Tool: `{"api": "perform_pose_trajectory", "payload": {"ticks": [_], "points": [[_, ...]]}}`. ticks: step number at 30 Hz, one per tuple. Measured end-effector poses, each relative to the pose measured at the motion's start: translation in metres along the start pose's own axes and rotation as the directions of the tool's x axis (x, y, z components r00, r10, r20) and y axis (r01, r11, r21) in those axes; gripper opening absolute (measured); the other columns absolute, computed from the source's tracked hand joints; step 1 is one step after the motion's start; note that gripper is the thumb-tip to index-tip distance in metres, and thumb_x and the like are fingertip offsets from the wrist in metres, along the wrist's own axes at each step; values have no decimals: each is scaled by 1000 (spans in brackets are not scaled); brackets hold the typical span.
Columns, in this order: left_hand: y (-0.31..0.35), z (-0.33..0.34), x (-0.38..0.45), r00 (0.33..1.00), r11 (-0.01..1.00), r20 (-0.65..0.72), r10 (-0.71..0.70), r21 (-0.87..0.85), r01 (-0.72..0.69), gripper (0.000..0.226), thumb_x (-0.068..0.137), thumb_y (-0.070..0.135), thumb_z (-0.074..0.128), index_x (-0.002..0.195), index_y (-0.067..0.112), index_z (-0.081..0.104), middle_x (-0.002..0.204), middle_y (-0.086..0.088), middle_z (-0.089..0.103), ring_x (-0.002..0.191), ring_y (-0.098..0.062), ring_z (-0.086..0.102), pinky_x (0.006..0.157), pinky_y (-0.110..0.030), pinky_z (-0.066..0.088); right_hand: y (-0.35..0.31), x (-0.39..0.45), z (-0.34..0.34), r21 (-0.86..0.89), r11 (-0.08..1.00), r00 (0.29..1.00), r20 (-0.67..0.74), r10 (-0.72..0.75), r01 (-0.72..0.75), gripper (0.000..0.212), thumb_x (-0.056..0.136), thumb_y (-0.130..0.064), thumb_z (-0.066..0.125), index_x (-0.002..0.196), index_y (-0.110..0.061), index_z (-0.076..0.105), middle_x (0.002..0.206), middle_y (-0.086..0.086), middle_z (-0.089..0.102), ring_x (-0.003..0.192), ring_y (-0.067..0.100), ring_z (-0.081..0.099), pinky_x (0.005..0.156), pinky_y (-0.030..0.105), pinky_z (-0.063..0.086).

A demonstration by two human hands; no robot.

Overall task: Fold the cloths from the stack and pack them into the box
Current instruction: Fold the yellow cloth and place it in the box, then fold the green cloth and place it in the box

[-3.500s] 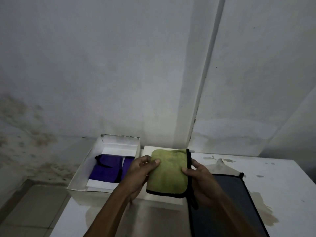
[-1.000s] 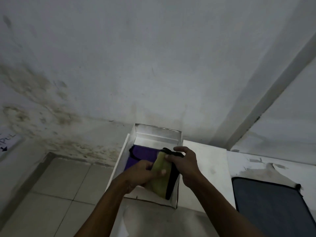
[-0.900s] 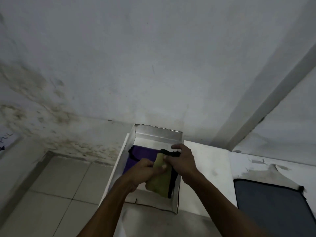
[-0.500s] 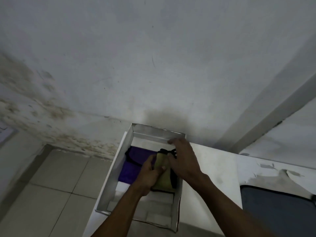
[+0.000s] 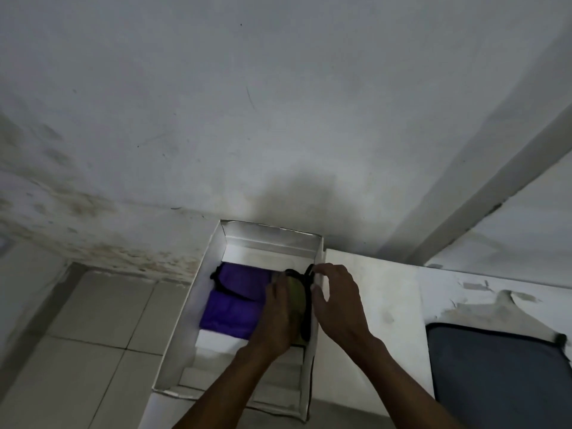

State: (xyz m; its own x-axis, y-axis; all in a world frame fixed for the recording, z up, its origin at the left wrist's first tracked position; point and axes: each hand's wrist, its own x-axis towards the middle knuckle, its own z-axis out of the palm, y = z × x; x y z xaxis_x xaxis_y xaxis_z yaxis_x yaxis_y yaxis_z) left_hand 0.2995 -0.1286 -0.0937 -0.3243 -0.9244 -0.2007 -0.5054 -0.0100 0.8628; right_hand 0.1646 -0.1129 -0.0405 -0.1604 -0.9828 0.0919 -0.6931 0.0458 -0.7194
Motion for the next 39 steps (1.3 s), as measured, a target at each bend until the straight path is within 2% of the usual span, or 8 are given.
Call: {"api": "perform_pose_trajectory", "payload": {"ticks": [4,9,16,19,23,27,33,39], "points": [[-8,5,-1,977,772,95,191,600,-209,66,85,34,57,143,12,34,149,-18,36,142,-39,22,111,-55,31,4,-4,5,14,1000,1000,13,5,-5,23,93,-15,47,114,-12,56,110,5,60,101,19,55,83,7,33],[-13,11,-6,981,677,189,34,718,-162,69,98,40,32,150,20,-9,150,-9,-28,138,-30,-27,119,-51,1,8,-6,6,15,1000,999,45,24,-24,25,96,-18,45,119,-18,52,112,-1,59,102,14,52,78,6,35],[-15,14,-1,987,568,162,1,812,-134,70,89,50,15,148,17,-6,157,-13,-8,144,-35,-6,112,-48,2,4,-21,-5,70,996,996,64,59,-63,32,97,-19,44,129,-22,48,120,-6,56,109,9,51,78,0,34],[-19,15,-2,987,587,162,-9,799,-126,63,89,48,31,142,14,33,147,-15,42,134,-36,41,101,-51,38,4,-33,-13,77,996,997,59,42,-46,37,96,-15,46,132,-23,46,121,-8,53,111,6,49,88,8,37],[-15,19,-6,991,595,129,26,795,-119,58,93,43,25,143,14,34,150,-16,37,137,-38,36,110,-55,29,11,-48,-28,79,993,996,40,86,-89,37,93,-17,51,129,-25,46,116,-6,56,108,8,52,90,25,45],[11,18,-11,994,612,103,20,786,-94,69,94,20,39,151,10,1,159,-15,-10,146,-37,-11,117,-53,-2,20,-61,-38,95,986,990,29,137,-139,34,91,-18,55,123,-29,49,109,-6,59,104,8,54,85,26,47],[42,4,-29,969,967,-161,187,207,-152,46,98,15,40,143,10,31,141,-23,45,127,-38,47,104,-46,44,34,-91,-56,83,980,983,25,182,-183,31,89,-21,59,118,-32,51,104,-7,59,101,8,55,77,23,48],[94,3,-66,794,905,-436,423,170,-389,30,91,2,49,121,5,54,110,-2,61,99,-20,60,84,-23,50,48,-129,-84,76,974,977,13,215,-215,29,87,-20,63,114,-28,55,101,-6,60,97,4,55,72,13,40]]}}
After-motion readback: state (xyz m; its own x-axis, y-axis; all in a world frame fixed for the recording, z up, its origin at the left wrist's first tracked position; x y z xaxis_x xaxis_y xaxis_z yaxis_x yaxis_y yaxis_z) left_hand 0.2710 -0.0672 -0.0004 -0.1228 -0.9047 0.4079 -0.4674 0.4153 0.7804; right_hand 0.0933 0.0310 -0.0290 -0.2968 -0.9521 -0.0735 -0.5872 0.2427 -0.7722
